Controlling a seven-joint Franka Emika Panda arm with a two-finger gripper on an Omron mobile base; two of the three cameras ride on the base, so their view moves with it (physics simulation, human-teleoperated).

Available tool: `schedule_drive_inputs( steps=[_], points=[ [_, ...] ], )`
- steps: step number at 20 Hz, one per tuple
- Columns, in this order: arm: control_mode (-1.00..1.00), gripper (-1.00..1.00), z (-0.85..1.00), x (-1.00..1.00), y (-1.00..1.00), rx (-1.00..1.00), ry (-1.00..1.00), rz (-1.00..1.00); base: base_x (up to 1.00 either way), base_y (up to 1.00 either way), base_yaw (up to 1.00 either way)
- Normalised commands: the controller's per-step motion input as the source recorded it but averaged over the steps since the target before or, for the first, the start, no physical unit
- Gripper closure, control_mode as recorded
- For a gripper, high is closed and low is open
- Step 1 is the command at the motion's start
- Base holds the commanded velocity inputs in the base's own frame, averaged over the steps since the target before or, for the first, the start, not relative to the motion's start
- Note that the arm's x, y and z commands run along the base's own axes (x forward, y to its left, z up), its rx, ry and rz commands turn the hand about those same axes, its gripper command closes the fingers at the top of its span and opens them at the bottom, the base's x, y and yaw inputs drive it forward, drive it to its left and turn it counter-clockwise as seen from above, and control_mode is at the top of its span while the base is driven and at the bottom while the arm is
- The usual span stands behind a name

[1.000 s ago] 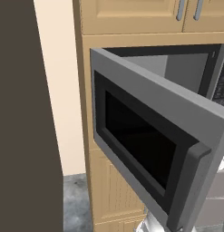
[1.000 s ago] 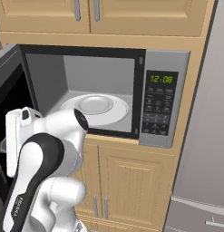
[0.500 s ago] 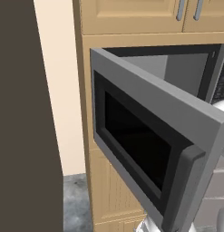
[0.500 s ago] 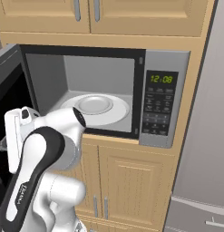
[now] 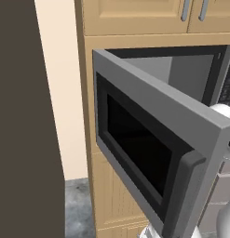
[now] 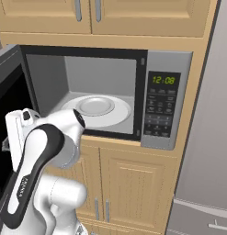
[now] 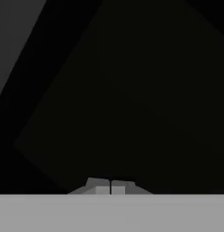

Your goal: Pick the chicken drumstick from the counter and place it in the microwave. Then turn on the microwave.

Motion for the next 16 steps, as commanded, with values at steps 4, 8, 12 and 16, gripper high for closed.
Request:
schedule_drive_inputs(
  steps=[4,8,12,16],
  points=[
    [-1.0,1.0,-0.45,0.0,0.27,0.12,-0.09,-0.08,0.0,0.0,0.0],
    [-1.0,1.0,-0.43,-0.03,0.31,0.11,-0.11,-0.1,0.0,0.0,0.0],
    [-1.0,1.0,-0.38,-0.04,0.29,0.11,-0.12,-0.12,0.0,0.0,0.0],
    [-1.0,1.0,-0.37,-0.03,0.27,0.11,-0.12,-0.13,0.0,0.0,0.0]
  ],
)
